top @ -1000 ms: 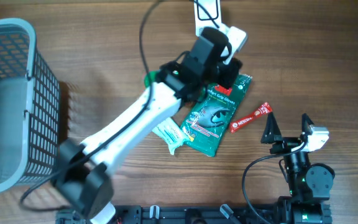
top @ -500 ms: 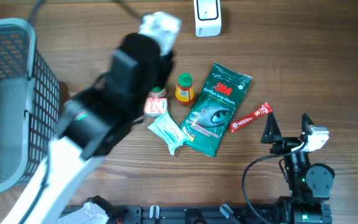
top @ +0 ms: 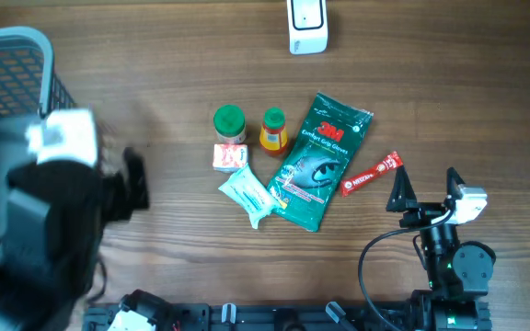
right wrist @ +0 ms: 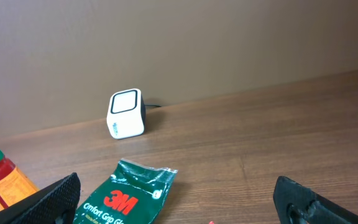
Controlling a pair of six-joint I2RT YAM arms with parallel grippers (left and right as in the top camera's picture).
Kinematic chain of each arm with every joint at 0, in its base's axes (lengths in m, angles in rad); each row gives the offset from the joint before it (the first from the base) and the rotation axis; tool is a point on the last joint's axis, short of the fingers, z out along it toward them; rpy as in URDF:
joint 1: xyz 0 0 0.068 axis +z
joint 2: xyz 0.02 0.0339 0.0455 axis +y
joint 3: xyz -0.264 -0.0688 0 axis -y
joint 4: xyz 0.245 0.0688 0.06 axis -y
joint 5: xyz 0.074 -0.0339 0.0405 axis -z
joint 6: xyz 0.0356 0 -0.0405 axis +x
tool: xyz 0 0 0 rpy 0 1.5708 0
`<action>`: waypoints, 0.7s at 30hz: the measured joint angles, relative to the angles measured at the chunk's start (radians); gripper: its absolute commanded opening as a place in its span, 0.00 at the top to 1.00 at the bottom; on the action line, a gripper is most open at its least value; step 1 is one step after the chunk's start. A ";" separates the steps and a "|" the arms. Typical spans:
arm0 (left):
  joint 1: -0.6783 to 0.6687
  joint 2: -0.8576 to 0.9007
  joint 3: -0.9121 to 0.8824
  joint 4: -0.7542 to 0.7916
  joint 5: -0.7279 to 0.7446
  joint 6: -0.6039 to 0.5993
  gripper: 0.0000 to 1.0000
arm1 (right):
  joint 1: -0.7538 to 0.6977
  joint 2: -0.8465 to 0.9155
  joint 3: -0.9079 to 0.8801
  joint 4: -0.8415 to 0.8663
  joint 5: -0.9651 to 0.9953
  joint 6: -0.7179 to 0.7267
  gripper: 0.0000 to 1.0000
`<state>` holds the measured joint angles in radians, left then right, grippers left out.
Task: Scan the item barcode
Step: 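Retract the left gripper back beside the basket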
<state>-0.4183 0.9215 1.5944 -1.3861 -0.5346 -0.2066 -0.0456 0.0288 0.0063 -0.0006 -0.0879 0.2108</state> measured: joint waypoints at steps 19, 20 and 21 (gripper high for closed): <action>0.002 -0.165 -0.429 -0.092 0.002 -0.431 0.00 | 0.000 0.000 0.000 0.000 0.000 0.000 0.00; 0.002 -0.161 -0.430 -0.092 0.005 -0.438 0.00 | 0.000 0.000 0.000 0.000 0.000 0.000 0.00; 0.002 -0.161 -0.430 -0.091 0.009 -0.443 0.00 | 0.000 0.000 0.000 0.000 0.000 0.000 0.00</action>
<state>-0.4168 0.7601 1.1641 -1.4769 -0.5255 -0.6495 -0.0456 0.0288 0.0063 -0.0006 -0.0875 0.2108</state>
